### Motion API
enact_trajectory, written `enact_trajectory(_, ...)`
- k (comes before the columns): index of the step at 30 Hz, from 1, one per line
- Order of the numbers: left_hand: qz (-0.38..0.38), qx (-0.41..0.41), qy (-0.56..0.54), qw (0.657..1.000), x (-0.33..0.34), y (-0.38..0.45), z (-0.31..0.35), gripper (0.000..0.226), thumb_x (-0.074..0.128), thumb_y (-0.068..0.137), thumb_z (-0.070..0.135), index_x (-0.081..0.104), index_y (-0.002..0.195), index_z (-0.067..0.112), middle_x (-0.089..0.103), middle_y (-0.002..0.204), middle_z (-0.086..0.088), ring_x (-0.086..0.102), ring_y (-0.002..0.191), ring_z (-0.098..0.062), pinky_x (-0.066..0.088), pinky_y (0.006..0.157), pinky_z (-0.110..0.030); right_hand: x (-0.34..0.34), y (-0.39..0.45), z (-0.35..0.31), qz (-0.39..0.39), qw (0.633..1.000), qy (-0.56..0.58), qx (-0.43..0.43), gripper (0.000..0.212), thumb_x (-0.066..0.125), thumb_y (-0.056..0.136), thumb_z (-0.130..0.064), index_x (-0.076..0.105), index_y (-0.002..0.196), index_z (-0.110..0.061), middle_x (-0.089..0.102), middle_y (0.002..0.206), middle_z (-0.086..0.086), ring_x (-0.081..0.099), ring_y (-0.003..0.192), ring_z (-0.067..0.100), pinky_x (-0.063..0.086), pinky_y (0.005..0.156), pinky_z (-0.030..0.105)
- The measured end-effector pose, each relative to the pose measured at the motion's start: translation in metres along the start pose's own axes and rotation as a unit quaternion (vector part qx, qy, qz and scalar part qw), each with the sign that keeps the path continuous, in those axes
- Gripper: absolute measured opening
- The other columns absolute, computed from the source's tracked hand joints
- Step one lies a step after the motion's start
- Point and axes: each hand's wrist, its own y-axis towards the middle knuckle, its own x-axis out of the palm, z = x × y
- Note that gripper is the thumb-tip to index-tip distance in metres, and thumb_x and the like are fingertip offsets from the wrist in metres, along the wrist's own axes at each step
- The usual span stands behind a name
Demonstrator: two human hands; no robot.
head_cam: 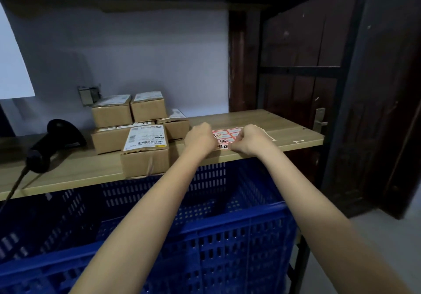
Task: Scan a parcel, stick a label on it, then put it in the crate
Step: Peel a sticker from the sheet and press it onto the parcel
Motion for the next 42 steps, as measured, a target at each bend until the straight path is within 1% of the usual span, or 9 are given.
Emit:
enact_trajectory(6,-0.014,-0.020,-0.065,0.998,0.003,0.003,-0.007,0.041,0.064,0.083,0.029,0.061,0.117,0.007,0.064,0.122,-0.014,0.059,0.112,-0.033,0.046,0.083,-0.034,0.006,0.004,0.001,0.011,0.999,0.045,0.004,0.020,0.070,0.073,-0.025,0.072,0.086,-0.010,0.068,0.084,0.004,0.063,0.091,0.024,0.050,0.080,0.029)
enact_trajectory(10,-0.021,-0.026,-0.119,0.992,0.003,0.002,-0.008,0.036,0.066,0.081,0.023,0.061,0.114,0.008,0.062,0.124,-0.014,0.058,0.114,-0.030,0.046,0.090,-0.034,0.011,0.004,-0.002,0.014,0.994,0.106,0.000,0.013,0.067,0.072,-0.013,0.061,0.061,-0.018,0.056,0.063,-0.005,0.060,0.081,0.022,0.048,0.073,0.027)
enact_trajectory(16,-0.012,-0.027,-0.236,0.971,-0.004,-0.006,-0.016,0.038,0.070,0.079,0.023,0.060,0.114,0.013,0.068,0.109,-0.011,0.065,0.098,-0.027,0.052,0.087,-0.032,0.001,-0.012,-0.002,0.024,0.941,0.336,-0.031,0.020,0.071,0.076,-0.005,0.061,0.063,-0.016,0.060,0.064,0.001,0.054,0.060,0.010,0.044,0.064,0.024)
enact_trajectory(22,0.009,0.043,-0.374,0.926,-0.034,-0.053,-0.032,0.018,0.057,0.091,0.017,0.065,0.097,0.003,0.065,0.072,-0.004,0.053,0.042,0.003,0.037,0.040,-0.006,-0.014,-0.051,-0.016,0.035,0.884,0.458,-0.087,0.011,0.070,0.080,-0.007,0.063,0.075,-0.014,0.068,0.072,0.003,0.064,0.061,0.009,0.048,0.054,0.013)
enact_trajectory(24,0.033,0.065,-0.381,0.922,-0.043,-0.067,-0.034,0.016,0.054,0.092,0.016,0.064,0.082,0.010,0.064,0.064,0.002,0.045,0.032,0.004,0.031,0.037,-0.007,-0.015,-0.063,-0.024,0.045,0.873,0.473,-0.109,0.012,0.069,0.081,-0.008,0.062,0.075,-0.016,0.068,0.070,0.002,0.064,0.052,0.001,0.045,0.049,0.009)
enact_trajectory(30,0.105,0.096,-0.373,0.917,-0.063,-0.095,-0.044,0.028,0.056,0.091,0.018,0.058,0.064,0.020,0.064,0.055,0.010,0.040,0.033,0.001,0.030,0.038,-0.011,-0.011,-0.085,-0.046,0.111,0.872,0.449,-0.161,0.013,0.070,0.080,-0.010,0.059,0.081,-0.016,0.063,0.067,-0.001,0.057,0.058,0.006,0.045,0.054,0.009)
enact_trajectory(35,0.114,0.030,-0.425,0.898,-0.059,-0.119,-0.071,0.022,0.057,0.090,0.015,0.061,0.068,0.013,0.063,0.045,0.009,0.043,0.033,0.002,0.037,0.046,-0.018,0.017,-0.113,-0.058,0.300,0.881,0.206,-0.302,0.008,0.071,0.076,-0.022,0.067,0.082,-0.017,0.048,0.086,-0.007,0.049,0.081,0.012,0.037,0.072,0.020)
enact_trajectory(39,0.071,0.002,-0.439,0.896,-0.056,-0.142,-0.092,0.023,0.054,0.092,0.013,0.066,0.074,0.014,0.052,0.036,0.010,0.037,0.029,0.000,0.030,0.032,-0.014,0.044,-0.132,-0.065,0.249,0.876,0.153,-0.384,0.016,0.068,0.079,-0.029,0.076,0.086,-0.017,0.059,0.081,-0.001,0.049,0.084,0.016,0.041,0.072,0.026)
enact_trajectory(42,0.050,-0.021,-0.498,0.866,-0.059,-0.151,-0.107,0.020,0.053,0.093,0.010,0.070,0.081,0.010,0.059,0.049,0.009,0.049,0.038,-0.001,0.036,0.034,-0.014,0.055,-0.138,-0.068,0.221,0.880,0.173,-0.384,0.020,0.064,0.080,-0.032,0.076,0.090,-0.020,0.061,0.081,-0.004,0.049,0.086,0.012,0.043,0.073,0.025)
